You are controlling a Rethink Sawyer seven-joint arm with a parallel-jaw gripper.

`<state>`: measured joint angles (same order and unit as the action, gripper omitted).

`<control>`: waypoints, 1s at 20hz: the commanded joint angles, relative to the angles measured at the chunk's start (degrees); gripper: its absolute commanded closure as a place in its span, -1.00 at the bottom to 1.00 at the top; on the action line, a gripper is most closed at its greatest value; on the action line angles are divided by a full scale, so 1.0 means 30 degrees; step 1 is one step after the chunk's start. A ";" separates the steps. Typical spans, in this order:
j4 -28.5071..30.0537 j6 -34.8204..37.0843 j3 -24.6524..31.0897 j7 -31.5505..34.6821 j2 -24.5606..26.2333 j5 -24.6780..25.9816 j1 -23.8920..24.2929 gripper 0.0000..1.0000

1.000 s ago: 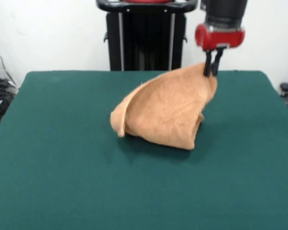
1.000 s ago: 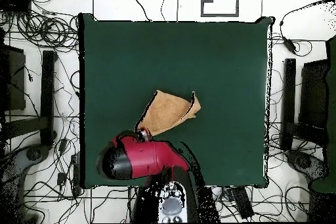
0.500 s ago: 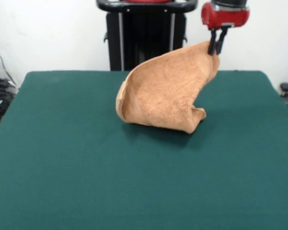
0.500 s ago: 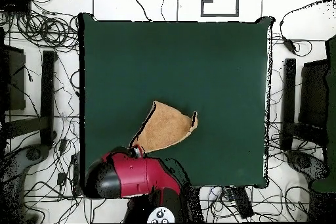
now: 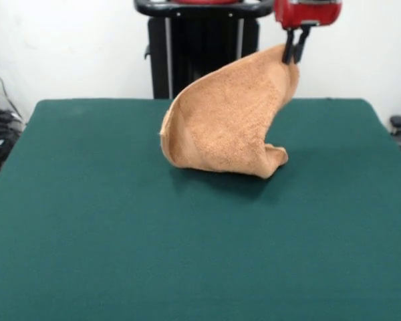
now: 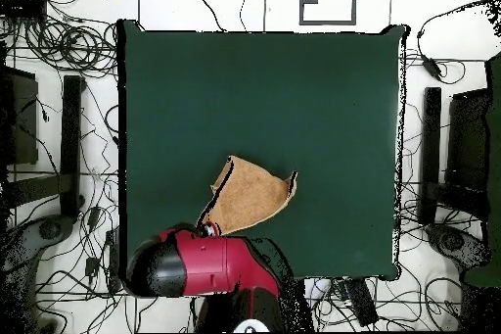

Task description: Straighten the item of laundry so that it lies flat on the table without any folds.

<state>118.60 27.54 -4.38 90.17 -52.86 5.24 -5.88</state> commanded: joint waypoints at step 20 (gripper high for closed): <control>-0.0742 0.9159 0.1827 0.1602 -0.3321 -0.1804 0.0924 1.00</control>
<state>117.79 55.06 -4.19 90.17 -66.44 2.98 -4.00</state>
